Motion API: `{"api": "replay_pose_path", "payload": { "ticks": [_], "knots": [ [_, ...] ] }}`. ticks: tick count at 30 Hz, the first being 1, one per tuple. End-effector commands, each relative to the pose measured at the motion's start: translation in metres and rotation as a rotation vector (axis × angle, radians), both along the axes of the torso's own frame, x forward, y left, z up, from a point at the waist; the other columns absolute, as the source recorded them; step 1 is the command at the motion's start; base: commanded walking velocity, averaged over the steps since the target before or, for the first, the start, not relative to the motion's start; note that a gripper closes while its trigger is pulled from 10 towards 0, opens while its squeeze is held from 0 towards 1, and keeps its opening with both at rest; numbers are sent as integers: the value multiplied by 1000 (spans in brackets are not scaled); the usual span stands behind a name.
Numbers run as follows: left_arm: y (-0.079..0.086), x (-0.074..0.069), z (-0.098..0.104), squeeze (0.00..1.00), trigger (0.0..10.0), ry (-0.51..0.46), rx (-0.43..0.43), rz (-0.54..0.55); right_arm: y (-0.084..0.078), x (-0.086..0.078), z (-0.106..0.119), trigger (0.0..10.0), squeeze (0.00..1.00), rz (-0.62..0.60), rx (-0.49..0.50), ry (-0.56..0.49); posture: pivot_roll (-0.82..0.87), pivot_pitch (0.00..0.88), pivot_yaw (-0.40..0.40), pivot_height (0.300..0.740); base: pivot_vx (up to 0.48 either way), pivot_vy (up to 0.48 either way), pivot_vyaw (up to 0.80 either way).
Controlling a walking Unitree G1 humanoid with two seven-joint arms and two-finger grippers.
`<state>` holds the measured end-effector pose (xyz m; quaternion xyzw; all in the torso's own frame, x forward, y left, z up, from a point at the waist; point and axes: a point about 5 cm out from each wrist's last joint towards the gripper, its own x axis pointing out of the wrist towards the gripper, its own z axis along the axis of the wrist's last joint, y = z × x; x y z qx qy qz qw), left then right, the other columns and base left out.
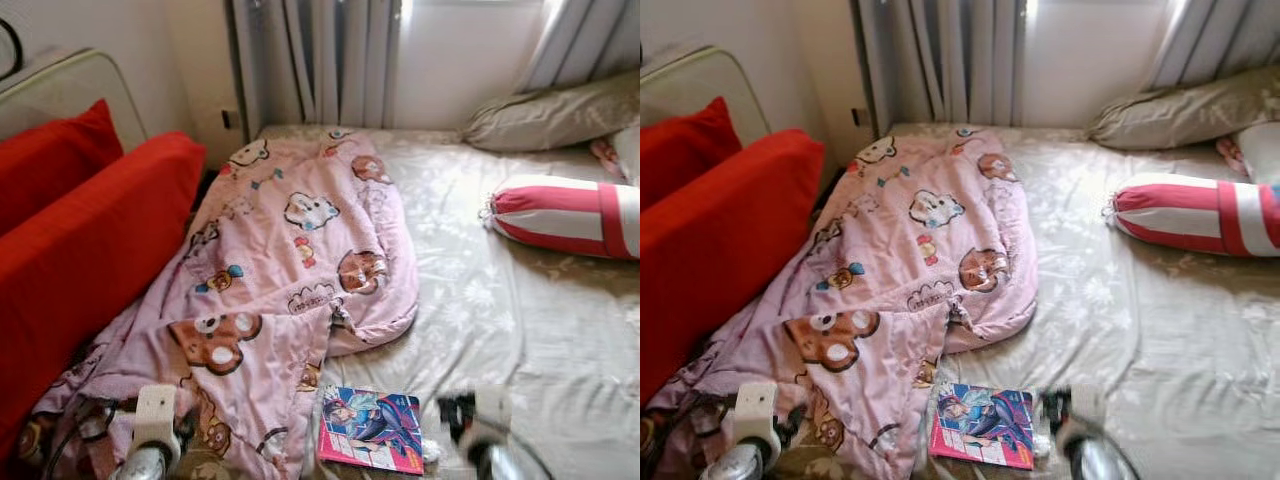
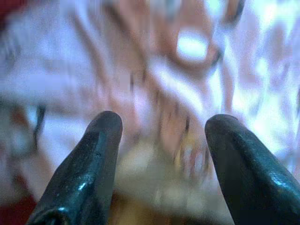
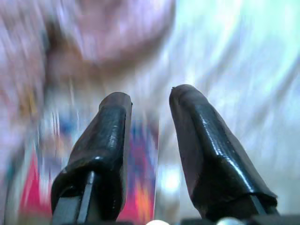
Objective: Clean up the room
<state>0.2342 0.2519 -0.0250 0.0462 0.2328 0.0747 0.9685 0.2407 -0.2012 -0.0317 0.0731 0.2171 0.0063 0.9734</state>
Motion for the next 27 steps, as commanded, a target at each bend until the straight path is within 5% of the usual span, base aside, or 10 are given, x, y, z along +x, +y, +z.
{"api": "replay_pose_path", "payload": {
  "ticks": [1, 4, 7, 11, 19, 27],
  "knots": [
    [1, 12, 16, 0, 10000, -131, 3, -18, -3, -1, 1, 10000, 0, -29, -12, -17, 18, 0, -3, 740, 0, 0, 0],
    [-15, 28, 39, 0, 10000, -305, 17, -87, -6, 4, 9, 10000, 0, 33, -169, -64, 76, 0, -51, 740, 0, 0, 0],
    [-29, 32, 47, 0, 10000, -373, 15, -125, -11, 6, 11, 10000, 0, -73, -43, -91, 86, 0, -64, 740, 0, 0, 0],
    [-37, 34, 60, 0, 10000, -469, -8, -112, -16, 8, 19, 10000, 0, -79, -39, -157, 67, 0, -60, 740, 0, 0, 0],
    [-52, 39, 64, 0, 10000, -474, -54, -173, -27, 6, 18, 10000, 0, -154, -84, -132, 51, 0, -55, 740, 0, 0, 0],
    [-47, 33, 57, 0, 10000, -424, -83, -176, -26, 9, 21, 10000, 0, -146, -71, -145, 49, 0, -48, 685, 0, 0, 0]
  ]
}}
